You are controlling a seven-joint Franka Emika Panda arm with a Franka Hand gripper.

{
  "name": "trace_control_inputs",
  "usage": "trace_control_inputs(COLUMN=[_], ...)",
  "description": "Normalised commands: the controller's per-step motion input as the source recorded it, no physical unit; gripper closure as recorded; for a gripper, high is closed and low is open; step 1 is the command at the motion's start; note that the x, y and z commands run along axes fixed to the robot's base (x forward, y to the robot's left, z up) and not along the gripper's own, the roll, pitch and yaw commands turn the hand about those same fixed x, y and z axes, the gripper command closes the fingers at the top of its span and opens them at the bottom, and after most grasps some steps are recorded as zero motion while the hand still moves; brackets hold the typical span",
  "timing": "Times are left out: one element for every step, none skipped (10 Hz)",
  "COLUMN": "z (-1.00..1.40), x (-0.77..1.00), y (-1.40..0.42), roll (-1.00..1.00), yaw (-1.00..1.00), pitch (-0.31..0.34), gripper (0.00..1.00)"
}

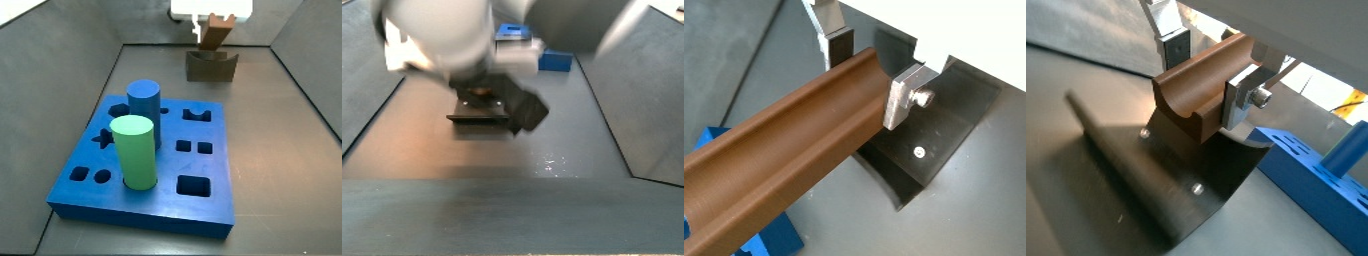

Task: Pick up the arch object. Move up. Place the arch object on the fixture. Regrasp the arch object. Move to above the board. Insert the arch object.
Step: Place the arch object on the fixture, then regrasp the arch object.

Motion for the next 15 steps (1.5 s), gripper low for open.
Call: trace_control_inputs(z=[-0.95, -0.8, -0.5, -0.29, -0.23, -0.23, -0.23, 0.0, 1.0, 1.0, 1.0, 1.0, 1.0, 0.82, 0.64], x=[0.17, 0.16, 0.1, 0.09, 0.05, 0.05, 0.05, 0.0, 0.0, -0.01, -0.02, -0.03, -0.04, -0.05, -0.04], y=[0.12, 0.09, 0.06, 0.06, 0.04, 0.04, 0.04, 0.0, 0.0, 0.0, 0.01, 0.0, 0.01, 0.01, 0.0], roll=[-0.37, -0.28, -0.2, -0.17, -0.1, -0.1, -0.1, 0.0, -0.03, -0.02, -0.01, 0.0, 0.02, 0.02, 0.02], yaw=[-0.12, -0.11, -0.09, -0.07, -0.05, -0.04, -0.03, 0.0, -0.02, -0.01, -0.01, -0.01, -0.01, -0.01, 0.0], pitch=[-0.01, -0.015, -0.024, -0.04, -0.048, -0.049, -0.048, 0.0, 0.035, 0.036, 0.03, 0.017, 0.008, 0.001, -0.001], gripper=[1.0, 1.0, 1.0, 1.0, 1.0, 1.0, 1.0, 0.0, 0.0, 0.0, 0.0, 0.0, 0.0, 0.0, 0.0])
